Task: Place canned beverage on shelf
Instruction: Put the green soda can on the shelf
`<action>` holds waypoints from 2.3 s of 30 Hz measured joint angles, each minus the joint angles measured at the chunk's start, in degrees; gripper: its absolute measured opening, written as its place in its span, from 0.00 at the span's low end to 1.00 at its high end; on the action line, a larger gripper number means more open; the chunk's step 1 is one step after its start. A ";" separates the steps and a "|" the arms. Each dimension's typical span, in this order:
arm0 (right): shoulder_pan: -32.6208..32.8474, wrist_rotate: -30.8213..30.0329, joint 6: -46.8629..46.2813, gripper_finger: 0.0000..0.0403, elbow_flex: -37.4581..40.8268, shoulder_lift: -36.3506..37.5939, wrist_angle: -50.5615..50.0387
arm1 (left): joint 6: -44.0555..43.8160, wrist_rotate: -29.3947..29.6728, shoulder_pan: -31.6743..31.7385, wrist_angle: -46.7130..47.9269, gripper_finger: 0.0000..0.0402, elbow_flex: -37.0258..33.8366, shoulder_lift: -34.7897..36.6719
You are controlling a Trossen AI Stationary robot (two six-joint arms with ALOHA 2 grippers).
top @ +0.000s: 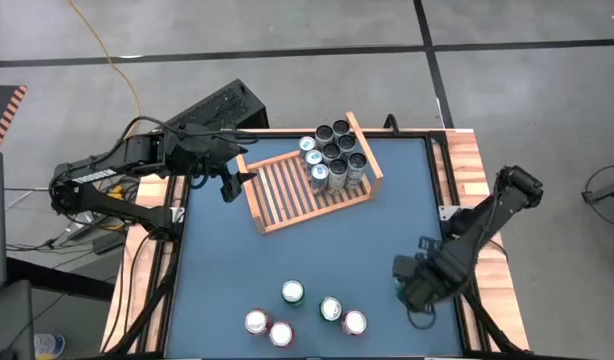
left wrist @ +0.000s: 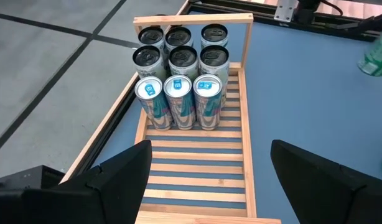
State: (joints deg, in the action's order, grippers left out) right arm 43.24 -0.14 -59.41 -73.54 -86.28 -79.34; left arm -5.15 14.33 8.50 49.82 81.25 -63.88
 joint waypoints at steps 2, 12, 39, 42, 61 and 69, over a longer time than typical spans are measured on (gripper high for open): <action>-4.07 -0.87 5.20 0.41 -1.35 0.29 -1.71 | 0.61 0.00 0.00 0.00 0.79 -0.01 0.00; -28.31 -7.18 35.71 0.41 -9.79 0.11 -1.70 | 4.74 -0.43 0.00 0.18 0.79 -0.01 0.00; -55.01 -11.31 93.40 0.41 -57.27 -37.95 12.14 | 4.61 -0.08 -0.01 3.84 0.79 -0.02 3.93; -56.42 -12.35 98.48 0.41 -57.20 -40.97 12.94 | 4.35 0.63 0.01 3.56 0.79 -0.02 3.93; -58.44 -12.79 115.97 0.41 -57.22 -45.37 14.57 | 2.29 4.04 2.90 3.34 0.79 -0.02 3.78; -58.05 -10.65 115.12 0.56 -57.22 -46.23 13.17 | 2.51 2.43 4.34 3.41 0.79 -0.02 3.78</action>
State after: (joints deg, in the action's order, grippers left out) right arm -14.81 -10.79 55.70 -130.76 -132.51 -66.17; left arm -2.63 16.75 12.84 53.23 81.23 -60.10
